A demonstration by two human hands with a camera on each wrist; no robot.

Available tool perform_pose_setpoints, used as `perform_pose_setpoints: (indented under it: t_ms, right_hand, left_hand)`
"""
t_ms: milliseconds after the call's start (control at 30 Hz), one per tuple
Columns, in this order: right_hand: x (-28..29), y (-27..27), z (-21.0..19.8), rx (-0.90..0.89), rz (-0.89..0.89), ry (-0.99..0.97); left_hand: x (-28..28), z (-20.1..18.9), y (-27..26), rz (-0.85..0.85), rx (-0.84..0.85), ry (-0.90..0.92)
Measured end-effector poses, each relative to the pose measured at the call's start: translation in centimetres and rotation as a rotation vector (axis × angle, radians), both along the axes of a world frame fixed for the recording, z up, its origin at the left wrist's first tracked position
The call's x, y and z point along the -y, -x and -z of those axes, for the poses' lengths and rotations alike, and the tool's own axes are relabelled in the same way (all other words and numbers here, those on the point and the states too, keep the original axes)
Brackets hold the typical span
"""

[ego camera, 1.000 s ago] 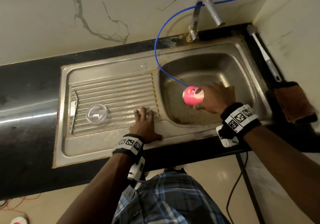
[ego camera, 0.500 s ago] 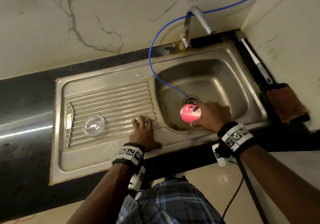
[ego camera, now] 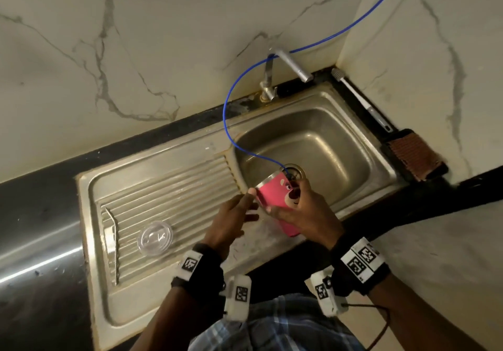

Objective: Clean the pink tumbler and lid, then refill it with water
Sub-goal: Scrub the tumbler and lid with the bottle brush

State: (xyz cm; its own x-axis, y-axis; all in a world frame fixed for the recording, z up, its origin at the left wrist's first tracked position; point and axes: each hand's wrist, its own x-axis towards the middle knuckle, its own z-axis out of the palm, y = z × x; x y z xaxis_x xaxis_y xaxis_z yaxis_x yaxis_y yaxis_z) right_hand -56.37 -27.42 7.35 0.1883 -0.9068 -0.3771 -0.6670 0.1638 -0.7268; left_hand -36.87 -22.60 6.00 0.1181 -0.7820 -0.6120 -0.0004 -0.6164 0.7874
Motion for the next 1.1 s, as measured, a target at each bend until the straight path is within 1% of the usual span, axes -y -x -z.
perform_pose_setpoints:
  t_ms: [33, 133, 200, 267, 367, 467, 567, 667, 767, 867, 967, 1100]
  right_hand:
    - [-0.3, -0.7, -0.1, 0.041, 0.025, 0.003]
    - [-0.8, -2.7, -0.6, 0.123, 0.046, 0.002]
    - [-1.1, -3.2, -0.9, 0.166, 0.033, 0.009]
    - [-1.0, -3.1, -1.1, 0.205, -0.004, 0.028]
    - [0.2, -2.0, -1.7, 0.251, -0.076, 0.049]
    - [2.8, 0.3, -2.3, 0.222, -0.116, 0.072]
    - [8.0, 4.4, -1.6, 0.117, -0.089, 0.139]
    - [15.6, 9.9, -0.8, -0.02, -0.025, 0.168]
    - [23.2, 14.8, -0.7, -0.196, -0.009, 0.194]
    - [30.0, 18.3, 0.7, -0.41, -0.013, 0.194]
    - [34.4, 20.4, 3.1, -0.509, -0.018, 0.184]
    - [37.1, 21.3, 6.1, -0.688, -0.093, 0.161]
  left_hand:
    - [-0.3, -0.8, 0.2, -0.039, -0.097, -0.016]
    - [-0.6, -1.5, 1.0, -0.08, -0.234, 0.04]
    - [-0.4, -1.7, 1.6, -0.11, -0.264, 0.089]
    - [0.1, -2.0, 2.0, -0.157, -0.26, 0.13]
    - [1.1, -2.5, 2.1, -0.214, -0.273, 0.15]
    - [2.5, -2.9, 2.4, -0.263, -0.25, 0.178]
    - [3.9, -3.3, 3.3, -0.309, -0.255, 0.201]
    - [4.5, -3.4, 4.2, -0.393, -0.255, 0.213]
    - [4.8, -2.8, 5.4, -0.465, -0.217, 0.213]
    - [4.9, -2.1, 6.7, -0.515, -0.177, 0.214]
    - [5.1, -1.5, 8.1, -0.552, -0.166, 0.198]
    - [5.7, -1.4, 9.5, -0.588, -0.157, 0.182]
